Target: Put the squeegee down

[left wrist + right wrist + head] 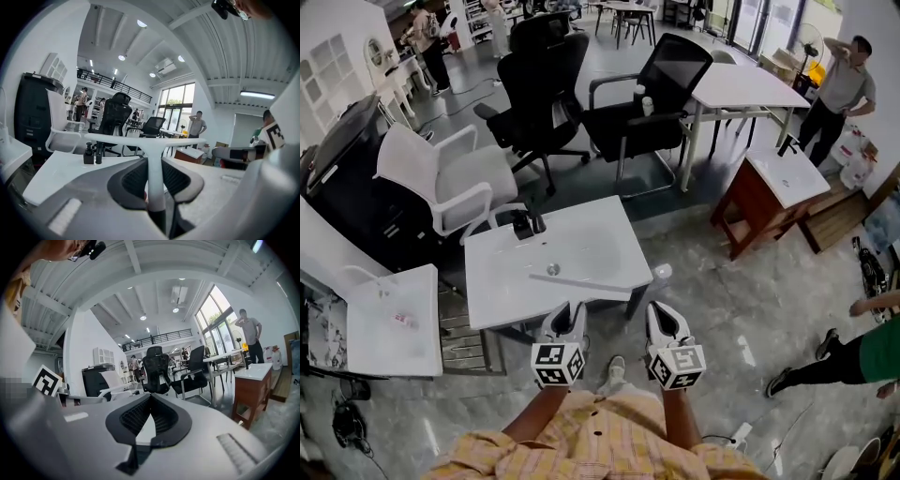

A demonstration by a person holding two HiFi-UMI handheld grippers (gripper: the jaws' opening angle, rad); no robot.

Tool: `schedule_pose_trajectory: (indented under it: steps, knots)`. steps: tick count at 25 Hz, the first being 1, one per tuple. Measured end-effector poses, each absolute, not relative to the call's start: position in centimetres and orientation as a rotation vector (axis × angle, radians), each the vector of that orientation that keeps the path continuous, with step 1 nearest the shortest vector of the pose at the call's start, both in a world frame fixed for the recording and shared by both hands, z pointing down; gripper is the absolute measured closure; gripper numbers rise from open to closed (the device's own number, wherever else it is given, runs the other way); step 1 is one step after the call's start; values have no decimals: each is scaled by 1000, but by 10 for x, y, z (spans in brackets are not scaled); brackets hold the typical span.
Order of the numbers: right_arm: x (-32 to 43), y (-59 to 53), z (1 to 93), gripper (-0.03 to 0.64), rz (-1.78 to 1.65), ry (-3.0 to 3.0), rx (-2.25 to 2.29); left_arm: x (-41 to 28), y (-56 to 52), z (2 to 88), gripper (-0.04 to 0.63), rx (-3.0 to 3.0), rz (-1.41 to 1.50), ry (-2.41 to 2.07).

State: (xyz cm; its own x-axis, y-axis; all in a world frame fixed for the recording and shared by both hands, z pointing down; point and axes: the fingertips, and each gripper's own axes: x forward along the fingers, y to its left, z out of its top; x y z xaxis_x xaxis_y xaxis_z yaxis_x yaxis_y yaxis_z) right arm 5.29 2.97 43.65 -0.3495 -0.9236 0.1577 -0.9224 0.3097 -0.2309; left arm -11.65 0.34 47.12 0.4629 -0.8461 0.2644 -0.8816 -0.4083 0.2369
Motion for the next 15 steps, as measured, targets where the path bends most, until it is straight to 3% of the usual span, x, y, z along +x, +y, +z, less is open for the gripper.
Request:
schedule_pose_trajectory:
  steps: [15]
  knots:
    - [90,-79,461,617,-509,2609,-1710,-76,-103,495,511,2235,141,-1493]
